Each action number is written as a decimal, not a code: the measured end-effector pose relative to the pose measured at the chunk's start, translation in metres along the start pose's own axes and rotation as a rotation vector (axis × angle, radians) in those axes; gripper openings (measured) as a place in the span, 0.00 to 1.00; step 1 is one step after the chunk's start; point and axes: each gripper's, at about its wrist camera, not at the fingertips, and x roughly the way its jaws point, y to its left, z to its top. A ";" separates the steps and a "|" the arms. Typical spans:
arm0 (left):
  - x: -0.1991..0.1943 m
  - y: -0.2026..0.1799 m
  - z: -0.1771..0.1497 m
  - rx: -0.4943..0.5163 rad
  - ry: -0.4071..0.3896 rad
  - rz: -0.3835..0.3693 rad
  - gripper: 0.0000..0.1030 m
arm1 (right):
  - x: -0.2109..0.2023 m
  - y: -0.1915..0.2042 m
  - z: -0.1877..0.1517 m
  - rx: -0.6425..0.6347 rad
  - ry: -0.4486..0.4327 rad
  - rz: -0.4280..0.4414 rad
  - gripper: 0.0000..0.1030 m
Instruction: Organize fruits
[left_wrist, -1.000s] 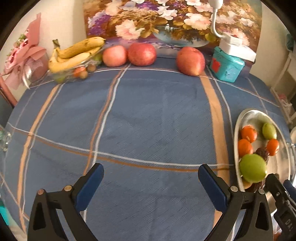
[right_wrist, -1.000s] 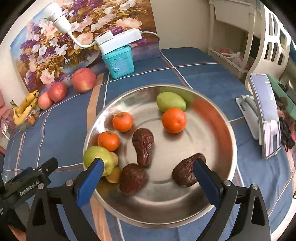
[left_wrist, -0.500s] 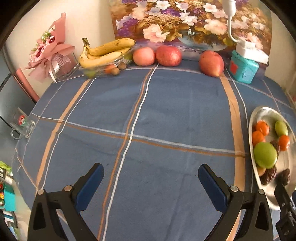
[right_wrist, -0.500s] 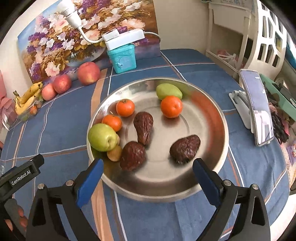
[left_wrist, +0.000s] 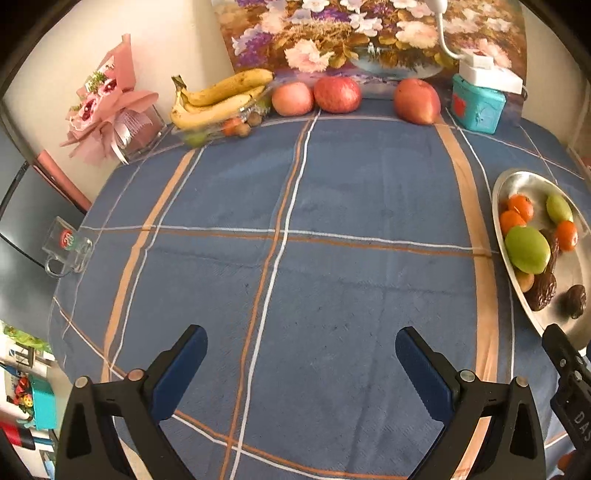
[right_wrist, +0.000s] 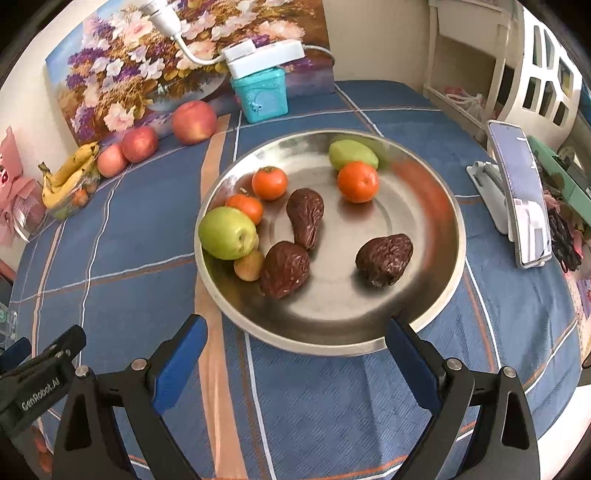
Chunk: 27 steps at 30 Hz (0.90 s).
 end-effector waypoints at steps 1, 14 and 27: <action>0.002 0.000 0.000 -0.005 0.019 -0.017 1.00 | 0.000 0.001 0.000 -0.004 0.005 -0.002 0.94; 0.008 -0.003 -0.003 -0.020 0.079 -0.040 1.00 | 0.002 0.006 0.002 -0.042 0.024 -0.023 0.94; 0.013 -0.001 -0.002 -0.006 0.081 -0.007 1.00 | 0.005 0.008 -0.001 -0.047 0.036 -0.051 0.94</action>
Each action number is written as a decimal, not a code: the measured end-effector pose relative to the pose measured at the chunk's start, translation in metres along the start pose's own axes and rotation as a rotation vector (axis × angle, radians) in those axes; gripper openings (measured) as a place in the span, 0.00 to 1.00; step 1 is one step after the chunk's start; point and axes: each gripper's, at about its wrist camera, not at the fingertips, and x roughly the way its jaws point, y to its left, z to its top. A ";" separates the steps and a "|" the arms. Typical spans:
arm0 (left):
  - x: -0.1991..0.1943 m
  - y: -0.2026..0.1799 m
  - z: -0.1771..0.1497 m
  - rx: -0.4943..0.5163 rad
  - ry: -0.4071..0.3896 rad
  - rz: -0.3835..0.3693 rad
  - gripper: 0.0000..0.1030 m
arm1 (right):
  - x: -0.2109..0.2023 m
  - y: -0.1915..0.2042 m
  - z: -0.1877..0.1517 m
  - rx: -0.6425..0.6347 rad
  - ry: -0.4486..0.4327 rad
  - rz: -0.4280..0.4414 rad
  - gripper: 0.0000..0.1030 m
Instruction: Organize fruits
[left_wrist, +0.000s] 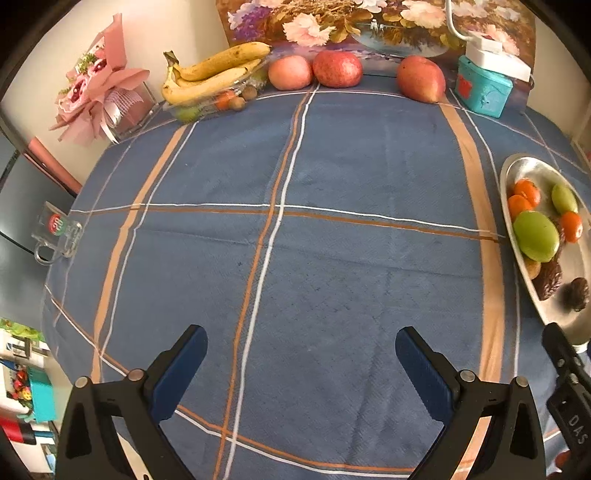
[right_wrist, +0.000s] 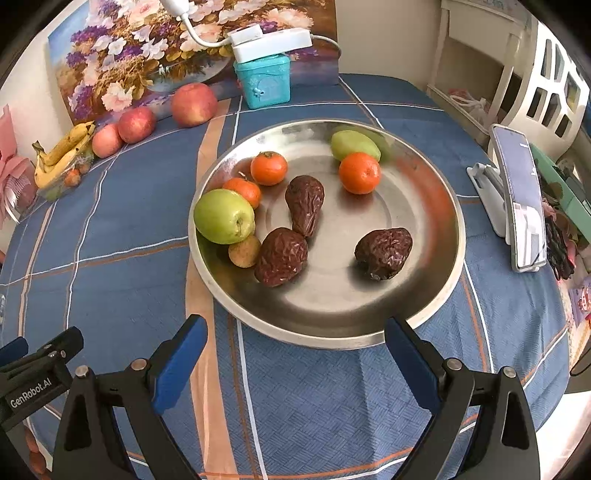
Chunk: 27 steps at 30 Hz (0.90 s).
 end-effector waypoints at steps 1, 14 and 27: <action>0.001 0.000 0.000 0.004 -0.002 0.007 1.00 | 0.000 0.000 0.000 -0.004 0.001 -0.003 0.94; 0.008 0.007 0.003 -0.007 0.017 -0.006 1.00 | 0.002 0.003 -0.001 -0.011 0.004 -0.028 0.94; 0.012 0.010 -0.003 -0.020 0.034 -0.052 1.00 | 0.004 0.006 -0.002 -0.012 0.013 -0.059 0.94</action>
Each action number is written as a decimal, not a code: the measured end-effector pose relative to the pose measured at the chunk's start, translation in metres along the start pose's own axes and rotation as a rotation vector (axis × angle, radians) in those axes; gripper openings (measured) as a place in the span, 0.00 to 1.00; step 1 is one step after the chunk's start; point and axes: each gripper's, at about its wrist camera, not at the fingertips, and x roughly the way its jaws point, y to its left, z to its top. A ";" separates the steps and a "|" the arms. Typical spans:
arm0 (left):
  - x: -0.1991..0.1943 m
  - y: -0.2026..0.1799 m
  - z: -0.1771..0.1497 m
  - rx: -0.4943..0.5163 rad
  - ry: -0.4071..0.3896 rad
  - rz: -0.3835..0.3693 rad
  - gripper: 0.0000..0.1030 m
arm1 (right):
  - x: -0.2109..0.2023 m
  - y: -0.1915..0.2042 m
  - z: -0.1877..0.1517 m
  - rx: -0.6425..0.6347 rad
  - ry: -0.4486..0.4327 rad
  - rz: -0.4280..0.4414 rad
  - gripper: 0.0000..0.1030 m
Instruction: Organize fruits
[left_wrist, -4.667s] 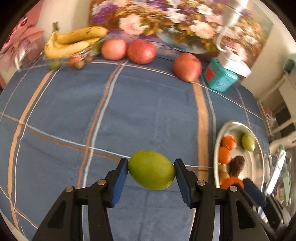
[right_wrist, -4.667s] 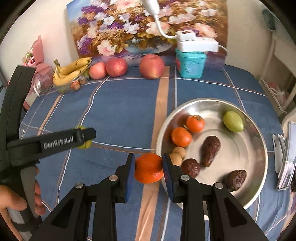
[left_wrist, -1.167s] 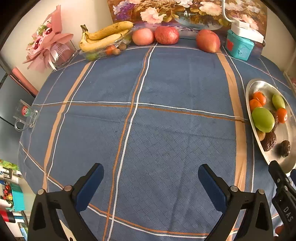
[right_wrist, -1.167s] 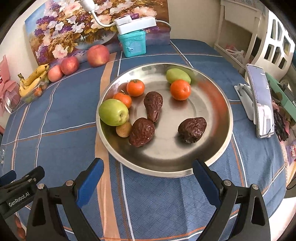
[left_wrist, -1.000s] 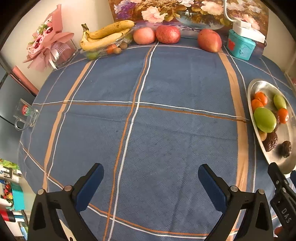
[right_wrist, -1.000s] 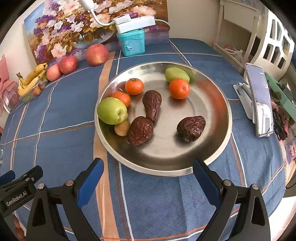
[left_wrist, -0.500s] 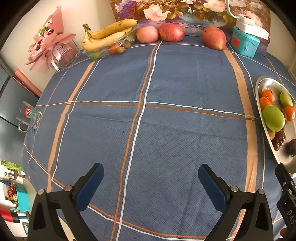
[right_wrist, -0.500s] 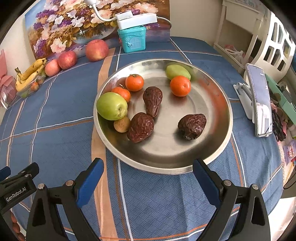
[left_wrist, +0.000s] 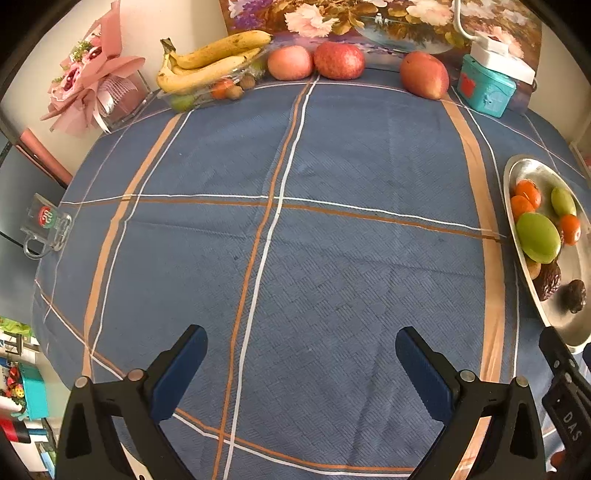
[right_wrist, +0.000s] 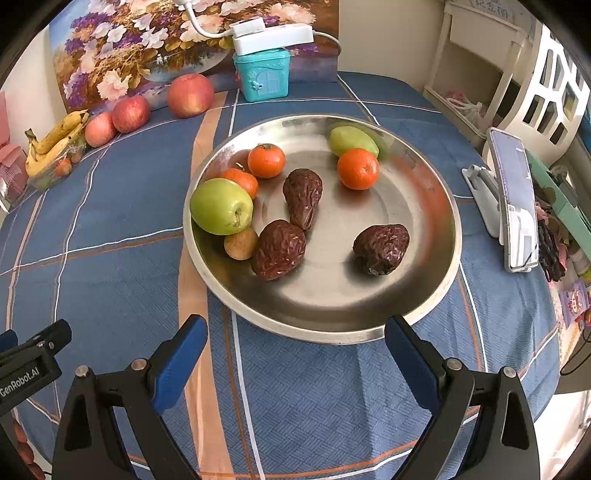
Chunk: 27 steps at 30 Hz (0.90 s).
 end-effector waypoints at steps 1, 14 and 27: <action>0.001 0.000 -0.001 0.002 0.003 -0.003 1.00 | 0.000 -0.001 0.000 0.006 0.002 -0.003 0.94; 0.009 0.002 -0.006 -0.017 0.040 -0.021 1.00 | -0.005 -0.010 0.003 0.066 0.005 -0.025 0.94; 0.010 0.005 -0.004 -0.030 0.048 -0.051 1.00 | -0.027 0.003 0.009 0.032 -0.033 -0.030 0.94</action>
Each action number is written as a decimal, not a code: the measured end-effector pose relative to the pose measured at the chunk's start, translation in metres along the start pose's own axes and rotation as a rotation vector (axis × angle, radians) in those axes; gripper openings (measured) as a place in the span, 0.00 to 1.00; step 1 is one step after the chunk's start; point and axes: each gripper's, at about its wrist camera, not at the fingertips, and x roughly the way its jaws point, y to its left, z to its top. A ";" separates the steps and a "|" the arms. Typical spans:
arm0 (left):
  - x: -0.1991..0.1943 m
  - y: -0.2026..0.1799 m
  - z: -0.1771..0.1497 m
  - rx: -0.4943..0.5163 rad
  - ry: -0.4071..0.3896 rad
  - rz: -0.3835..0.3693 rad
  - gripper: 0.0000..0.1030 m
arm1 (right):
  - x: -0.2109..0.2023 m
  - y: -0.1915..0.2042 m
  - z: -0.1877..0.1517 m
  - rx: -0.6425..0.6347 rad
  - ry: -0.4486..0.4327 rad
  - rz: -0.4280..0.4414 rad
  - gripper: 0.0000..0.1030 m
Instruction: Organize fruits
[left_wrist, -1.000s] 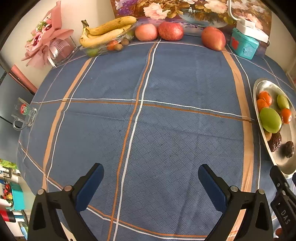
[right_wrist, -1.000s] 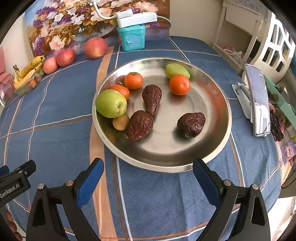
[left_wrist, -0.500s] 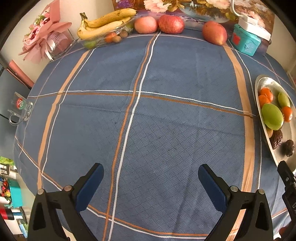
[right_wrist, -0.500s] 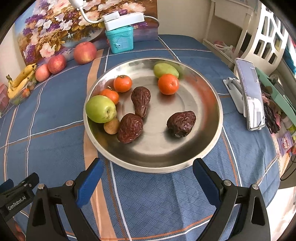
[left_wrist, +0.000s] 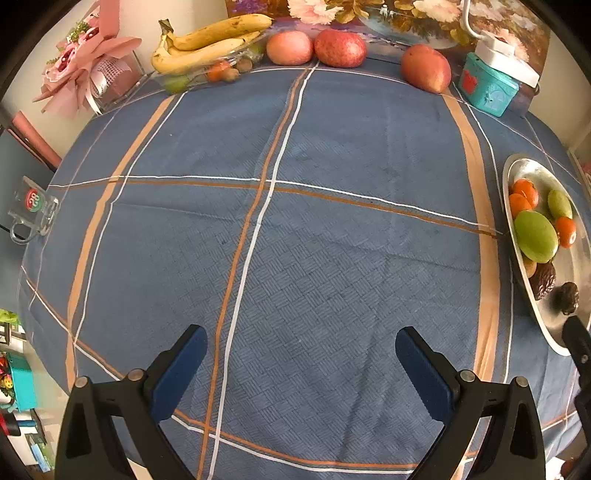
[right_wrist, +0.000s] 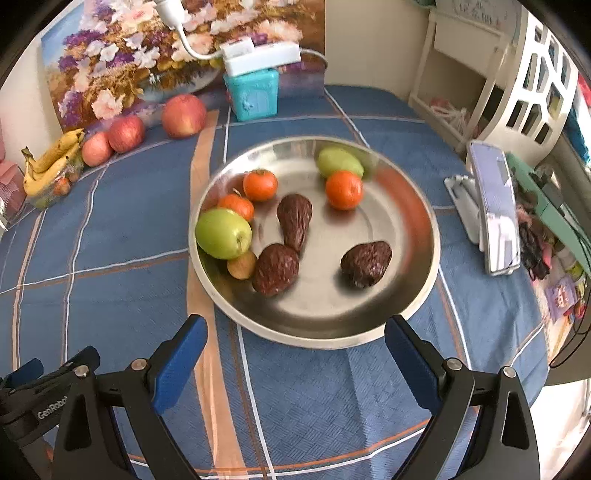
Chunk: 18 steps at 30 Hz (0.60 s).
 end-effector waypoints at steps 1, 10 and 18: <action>0.001 0.001 0.000 -0.003 0.004 0.001 1.00 | -0.001 0.000 0.001 -0.002 -0.002 -0.002 0.94; 0.009 0.016 0.010 -0.014 0.003 0.000 1.00 | -0.005 0.002 0.002 0.001 -0.012 0.007 0.94; 0.008 0.023 0.011 -0.040 -0.015 0.002 1.00 | -0.008 0.008 0.001 -0.033 -0.026 0.016 0.94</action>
